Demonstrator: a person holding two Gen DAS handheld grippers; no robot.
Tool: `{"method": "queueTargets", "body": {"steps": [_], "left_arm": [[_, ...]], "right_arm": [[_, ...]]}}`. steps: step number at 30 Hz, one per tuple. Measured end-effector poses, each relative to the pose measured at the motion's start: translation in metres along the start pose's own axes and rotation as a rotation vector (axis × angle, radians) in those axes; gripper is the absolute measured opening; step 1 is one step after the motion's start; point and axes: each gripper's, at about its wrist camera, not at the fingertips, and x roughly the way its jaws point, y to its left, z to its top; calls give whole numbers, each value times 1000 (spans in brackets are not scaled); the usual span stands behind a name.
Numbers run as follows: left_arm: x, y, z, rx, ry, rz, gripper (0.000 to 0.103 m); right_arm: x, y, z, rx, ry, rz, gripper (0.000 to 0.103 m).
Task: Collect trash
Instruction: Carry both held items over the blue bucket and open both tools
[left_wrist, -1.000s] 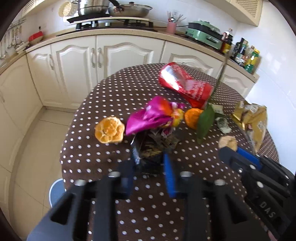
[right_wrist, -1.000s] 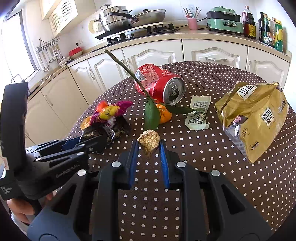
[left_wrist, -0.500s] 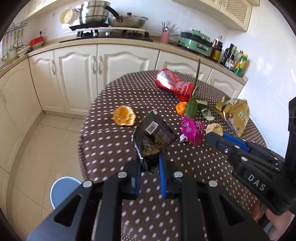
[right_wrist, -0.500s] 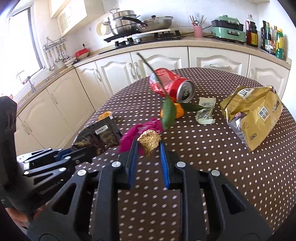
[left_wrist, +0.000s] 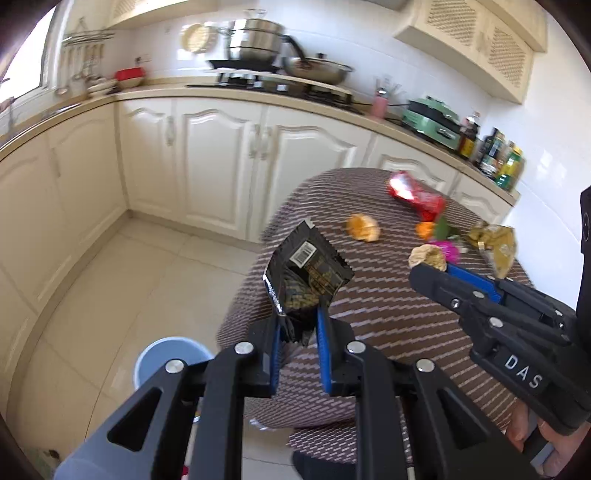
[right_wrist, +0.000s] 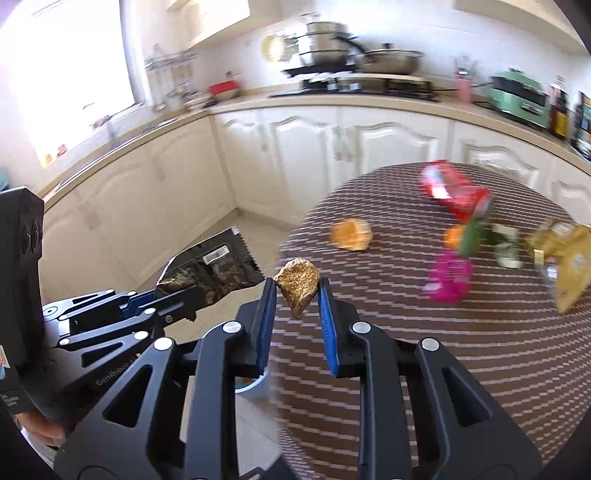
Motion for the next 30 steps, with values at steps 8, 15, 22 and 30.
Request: {"method": "queueTargets", "body": {"steps": [8, 15, 22, 30], "left_arm": [[11, 102, -33, -132, 70, 135, 16], [53, 169, -63, -226, 178, 196, 16], [101, 210, -62, -278, 235, 196, 23], [129, 226, -66, -276, 274, 223, 41]], "right_arm": [[79, 86, -15, -96, 120, 111, 23], [158, 127, -38, -119, 240, 175, 23], [219, 138, -54, -108, 319, 182, 23], [258, 139, -66, -91, 377, 169, 23]]}}
